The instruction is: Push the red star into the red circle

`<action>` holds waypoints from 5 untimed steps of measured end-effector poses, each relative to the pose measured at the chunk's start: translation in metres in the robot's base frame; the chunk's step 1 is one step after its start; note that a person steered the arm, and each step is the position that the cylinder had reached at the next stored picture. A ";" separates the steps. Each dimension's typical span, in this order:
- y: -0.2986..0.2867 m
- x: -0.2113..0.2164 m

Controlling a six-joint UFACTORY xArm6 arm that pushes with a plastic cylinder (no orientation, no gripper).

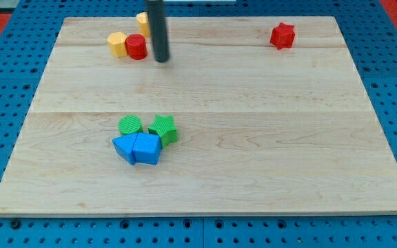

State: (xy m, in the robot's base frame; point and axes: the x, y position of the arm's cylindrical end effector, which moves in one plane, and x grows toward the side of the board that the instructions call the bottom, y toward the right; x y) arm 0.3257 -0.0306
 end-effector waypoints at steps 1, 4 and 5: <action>0.111 0.004; 0.184 -0.083; 0.115 -0.083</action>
State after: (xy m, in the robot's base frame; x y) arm 0.2423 0.0848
